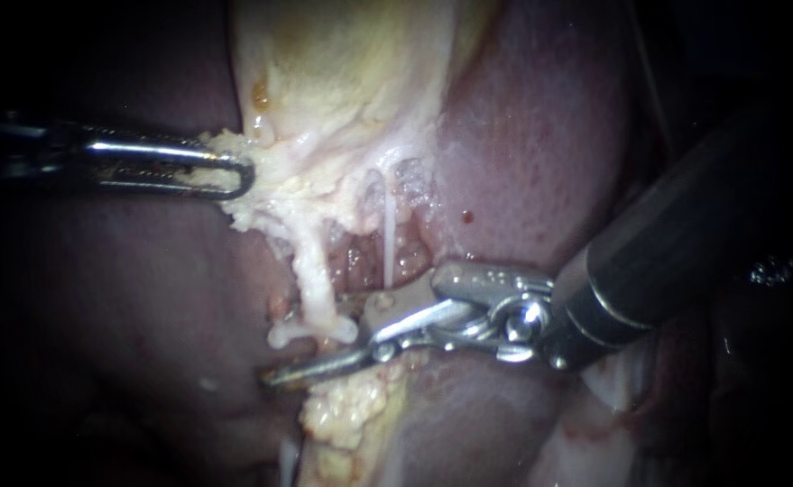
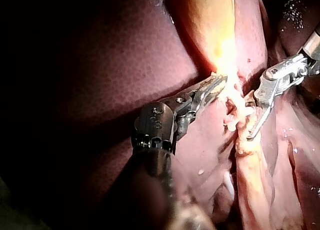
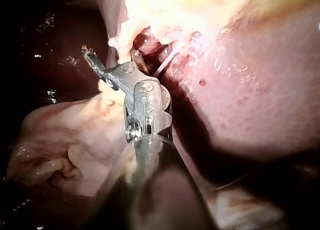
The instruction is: Going back first clip left tube
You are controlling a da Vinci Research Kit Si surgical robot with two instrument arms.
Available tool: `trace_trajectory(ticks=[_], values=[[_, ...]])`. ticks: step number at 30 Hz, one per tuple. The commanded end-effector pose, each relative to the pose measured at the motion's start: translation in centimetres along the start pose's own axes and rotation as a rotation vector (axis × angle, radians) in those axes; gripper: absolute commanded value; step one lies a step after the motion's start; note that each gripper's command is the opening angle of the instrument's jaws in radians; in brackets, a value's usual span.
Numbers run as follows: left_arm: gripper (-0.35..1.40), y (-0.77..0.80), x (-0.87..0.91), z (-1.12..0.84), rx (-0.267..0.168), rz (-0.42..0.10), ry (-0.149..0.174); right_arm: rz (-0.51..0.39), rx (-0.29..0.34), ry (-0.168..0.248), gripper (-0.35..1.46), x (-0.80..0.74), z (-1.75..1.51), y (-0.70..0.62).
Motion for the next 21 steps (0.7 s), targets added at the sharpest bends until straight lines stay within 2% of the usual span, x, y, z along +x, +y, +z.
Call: trace_trajectory(ticks=[1, 4, 8, 15, 21], values=[[-0.35, 0.00, 0.00, 0.00, 0.000, 0.000, 0.000, -0.010, -0.008, 0.003, 0.50, -0.01, -0.01, 0.03], [-0.35, 0.00, 0.00, 0.00, 0.000, 0.000, 0.000, -0.039, -0.029, 0.007, 0.50, -0.04, -0.08, 0.09], [-0.35, 0.00, 0.00, 0.00, 0.000, 0.000, 0.000, -0.068, -0.034, 0.007, 0.50, -0.06, -0.16, 0.11], [-0.35, 0.00, -0.01, -0.01, 0.000, 0.001, -0.001, -0.117, -0.027, 0.005, 0.50, -0.10, -0.27, 0.08], [-0.35, -0.01, -0.02, -0.03, -0.001, 0.002, -0.001, -0.162, -0.012, 0.002, 0.50, -0.17, -0.51, -0.02]])
